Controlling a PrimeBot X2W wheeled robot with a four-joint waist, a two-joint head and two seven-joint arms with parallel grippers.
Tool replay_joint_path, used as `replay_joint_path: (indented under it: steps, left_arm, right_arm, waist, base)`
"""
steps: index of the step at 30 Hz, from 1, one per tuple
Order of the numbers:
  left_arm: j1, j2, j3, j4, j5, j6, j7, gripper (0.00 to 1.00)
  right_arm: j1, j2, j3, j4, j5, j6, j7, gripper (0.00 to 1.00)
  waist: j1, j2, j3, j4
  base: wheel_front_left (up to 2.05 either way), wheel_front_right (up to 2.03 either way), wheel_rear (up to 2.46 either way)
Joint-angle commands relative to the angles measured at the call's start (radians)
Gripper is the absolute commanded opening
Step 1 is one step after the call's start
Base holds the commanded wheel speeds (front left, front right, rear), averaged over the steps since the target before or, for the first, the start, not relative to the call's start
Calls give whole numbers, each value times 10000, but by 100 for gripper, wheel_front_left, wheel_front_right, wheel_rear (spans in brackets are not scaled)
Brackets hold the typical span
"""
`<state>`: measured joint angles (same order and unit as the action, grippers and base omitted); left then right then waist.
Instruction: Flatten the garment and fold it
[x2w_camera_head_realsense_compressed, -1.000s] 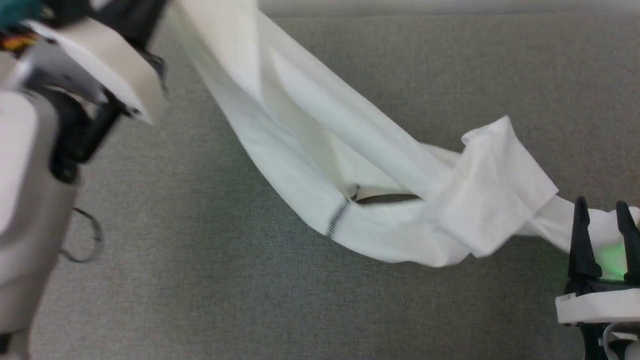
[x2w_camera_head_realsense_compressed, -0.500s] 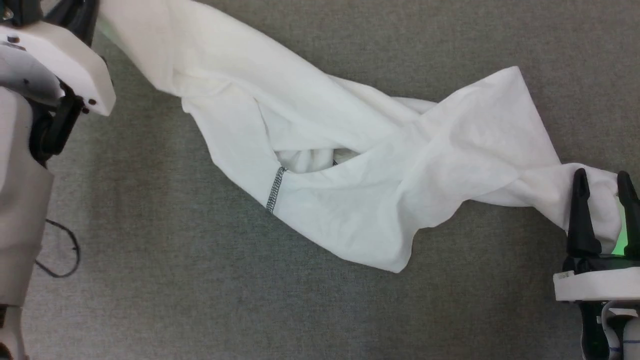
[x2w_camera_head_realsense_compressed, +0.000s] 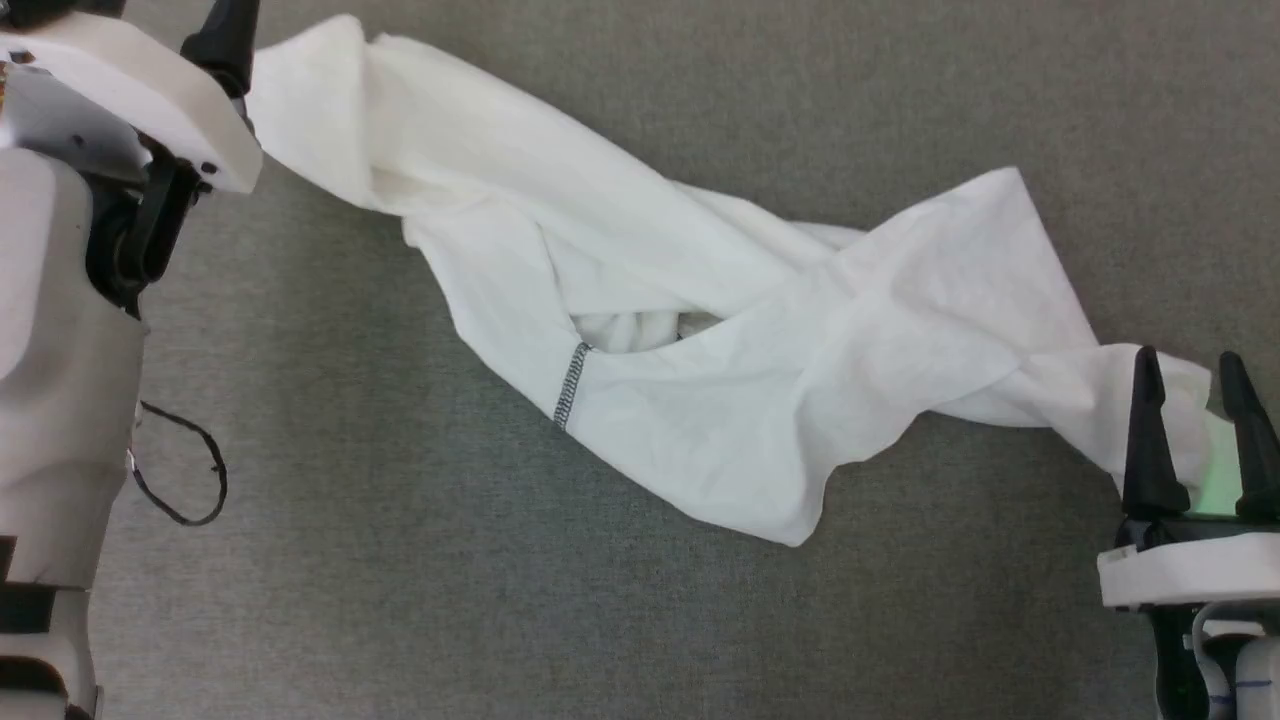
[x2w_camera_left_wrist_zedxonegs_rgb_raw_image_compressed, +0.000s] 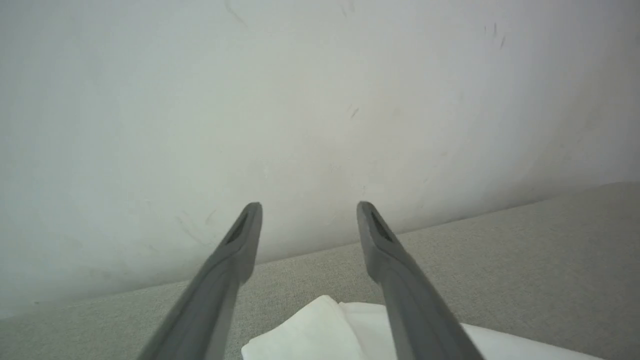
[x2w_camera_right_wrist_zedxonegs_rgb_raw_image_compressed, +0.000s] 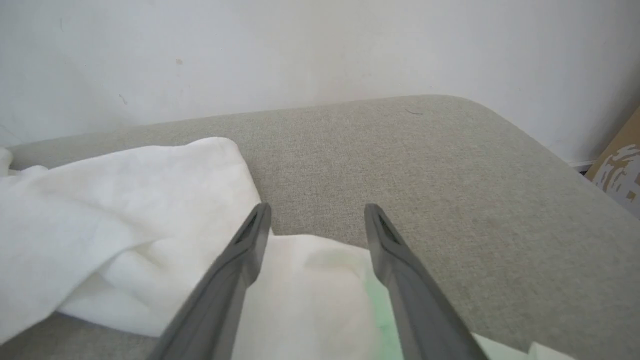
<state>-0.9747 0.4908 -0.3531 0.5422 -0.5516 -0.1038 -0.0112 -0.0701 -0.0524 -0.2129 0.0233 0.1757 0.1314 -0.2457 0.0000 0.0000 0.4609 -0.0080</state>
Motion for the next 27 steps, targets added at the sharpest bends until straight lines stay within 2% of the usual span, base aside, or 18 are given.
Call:
replay_joint_path:
  steps: [1, 7, 8, 9, 16, 20, 23, 27]
  left_arm:
    - [70, -39, 72, -337, -130, -2, -75, 100]
    - [1694, -277, 25, -2326, -380, 431, -283, 100]
    - [1694, -277, 25, -2326, -380, 431, -283, 100]
    - [2154, -282, -43, -2780, -333, 600, -290, 100]
    - [6070, -433, -430, -5889, 267, 2552, -632, 100]
    - [7505, -951, -697, -7083, 470, 3536, -861, 100]
    - [7648, -1190, -1255, -7617, 801, 3693, -687, 100]
    - [6856, -1402, -2306, -7727, 1297, 3266, 127, 100]
  right_arm:
    - [162, 22, 30, 72, 29, -7, 22, 100]
    - [632, 22, -37, 72, 174, -7, 40, 100]
    - [632, 22, -37, 72, 174, -7, 40, 100]
    - [723, 22, -61, 51, 201, -7, 43, 100]
    - [1312, 22, -276, -197, 350, -7, 54, 100]
    - [1499, 22, -417, -303, 388, -7, 82, 100]
    - [1533, 22, -449, -321, 404, -7, 107, 100]
    - [1491, 22, -393, -355, 399, -7, 142, 100]
  waist:
    - [0, 0, -1152, 366]
    - [0, 0, -2097, 450]
    - [0, 0, -2097, 450]
    - [0, 0, -2216, 456]
    - [0, 0, -2772, 465]
    - [0, 0, -2848, 534]
    - [0, 0, -2862, 609]
    - [0, 0, -2789, 723]
  base:
    - [0, 0, 0]
    - [0, 0, 0]
    - [0, 0, 0]
    - [0, 0, 0]
    - [0, 0, 0]
    - [0, 0, 0]
    - [0, 0, 0]
    - [0, 0, 0]
